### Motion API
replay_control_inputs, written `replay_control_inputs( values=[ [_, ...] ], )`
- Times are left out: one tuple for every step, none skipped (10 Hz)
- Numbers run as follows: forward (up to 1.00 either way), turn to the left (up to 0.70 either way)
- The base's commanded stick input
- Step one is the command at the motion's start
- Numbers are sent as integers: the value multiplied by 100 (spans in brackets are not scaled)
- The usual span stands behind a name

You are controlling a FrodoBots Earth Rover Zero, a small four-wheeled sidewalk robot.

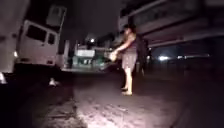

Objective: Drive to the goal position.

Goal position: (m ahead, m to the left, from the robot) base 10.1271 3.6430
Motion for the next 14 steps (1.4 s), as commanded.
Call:
replay_control_inputs(
  values=[
    [100, 0],
    [100, 0],
    [100, 0],
    [100, 2],
    [100, 15],
    [100, 40],
    [100, 40],
    [100, 40],
    [100, 40],
    [100, 23],
    [100, 2],
    [100, 0],
    [100, 0],
    [100, 0]
  ],
)
